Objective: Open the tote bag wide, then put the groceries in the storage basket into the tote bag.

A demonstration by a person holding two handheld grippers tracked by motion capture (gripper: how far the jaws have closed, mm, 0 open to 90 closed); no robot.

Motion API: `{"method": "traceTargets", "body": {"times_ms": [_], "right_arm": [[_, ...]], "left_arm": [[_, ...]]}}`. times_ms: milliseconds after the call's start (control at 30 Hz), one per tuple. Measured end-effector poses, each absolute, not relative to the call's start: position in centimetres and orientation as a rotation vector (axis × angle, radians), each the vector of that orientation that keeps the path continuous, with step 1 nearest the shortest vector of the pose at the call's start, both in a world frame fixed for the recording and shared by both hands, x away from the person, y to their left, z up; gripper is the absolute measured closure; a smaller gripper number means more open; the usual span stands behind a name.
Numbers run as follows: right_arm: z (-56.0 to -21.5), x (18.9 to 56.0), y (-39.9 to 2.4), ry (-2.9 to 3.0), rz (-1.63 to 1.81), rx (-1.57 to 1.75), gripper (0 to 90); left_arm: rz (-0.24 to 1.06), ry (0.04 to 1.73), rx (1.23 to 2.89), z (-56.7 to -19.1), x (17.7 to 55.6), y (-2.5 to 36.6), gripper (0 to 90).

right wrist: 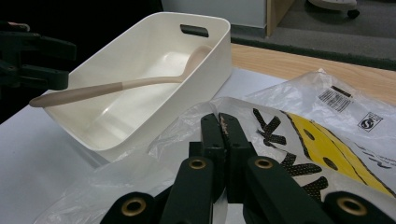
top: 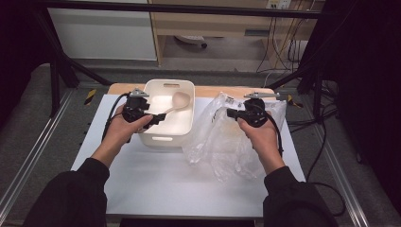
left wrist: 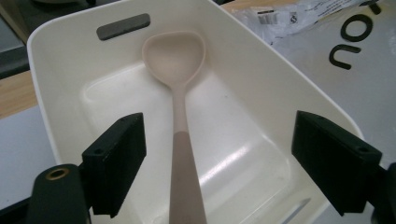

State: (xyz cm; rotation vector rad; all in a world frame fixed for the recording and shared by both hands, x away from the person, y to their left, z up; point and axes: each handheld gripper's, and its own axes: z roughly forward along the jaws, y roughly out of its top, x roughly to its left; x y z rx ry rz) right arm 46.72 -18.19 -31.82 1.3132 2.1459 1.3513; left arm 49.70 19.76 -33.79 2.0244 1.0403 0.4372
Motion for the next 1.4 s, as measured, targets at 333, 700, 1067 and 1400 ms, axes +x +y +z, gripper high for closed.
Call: {"method": "traceTargets", "body": {"times_ms": [333, 700, 1067, 1400], "right_arm": [[-31.9, 46.7, -18.2, 2.149, 1.349, 1.306, 90.0], [-32.1, 46.6, -18.5, 2.146, 1.346, 1.319, 90.0], [-32.6, 46.4, -18.7, 2.154, 1.342, 1.324, 90.0], [-32.7, 46.6, -18.6, 2.156, 1.340, 1.327, 90.0]], "left_arm": [[0.414, 1.115, 2.080, -35.5, 50.5, 19.7, 27.2], [0.430, 1.128, 2.094, -35.7, 50.6, 19.9, 31.2], [0.405, 1.142, 2.111, -36.5, 50.9, 19.7, 36.9], [0.393, 1.166, 2.130, -37.0, 51.1, 19.9, 39.4]]}}
